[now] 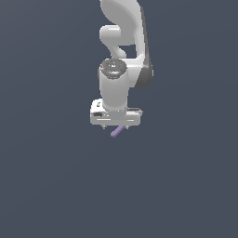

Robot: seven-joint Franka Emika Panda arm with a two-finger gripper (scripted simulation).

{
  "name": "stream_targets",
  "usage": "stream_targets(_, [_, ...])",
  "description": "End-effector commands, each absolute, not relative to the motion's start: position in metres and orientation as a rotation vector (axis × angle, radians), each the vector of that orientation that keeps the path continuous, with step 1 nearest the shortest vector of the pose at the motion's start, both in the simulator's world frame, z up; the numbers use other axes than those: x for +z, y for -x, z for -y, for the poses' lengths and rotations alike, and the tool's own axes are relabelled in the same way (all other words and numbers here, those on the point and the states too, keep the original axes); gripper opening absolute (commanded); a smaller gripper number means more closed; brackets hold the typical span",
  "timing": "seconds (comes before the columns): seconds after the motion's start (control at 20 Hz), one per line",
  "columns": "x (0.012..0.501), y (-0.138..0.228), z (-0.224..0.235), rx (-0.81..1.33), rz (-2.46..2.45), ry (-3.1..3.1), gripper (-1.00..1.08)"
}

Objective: Pick up the object and move it to a goal position.

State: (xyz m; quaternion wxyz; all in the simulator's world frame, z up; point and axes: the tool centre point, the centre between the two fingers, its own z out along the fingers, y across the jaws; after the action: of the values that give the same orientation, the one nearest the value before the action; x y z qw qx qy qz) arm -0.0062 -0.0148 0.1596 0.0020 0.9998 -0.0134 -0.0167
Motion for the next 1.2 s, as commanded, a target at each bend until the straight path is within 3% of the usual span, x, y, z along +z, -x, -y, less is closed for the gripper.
stream_targets(0.0, [0.16, 0.006, 0.015, -0.052, 0.042, -3.137, 1.0])
stream_targets(1.15, [0.149, 0.013, 0.023, -0.045, 0.17, -3.132, 1.0])
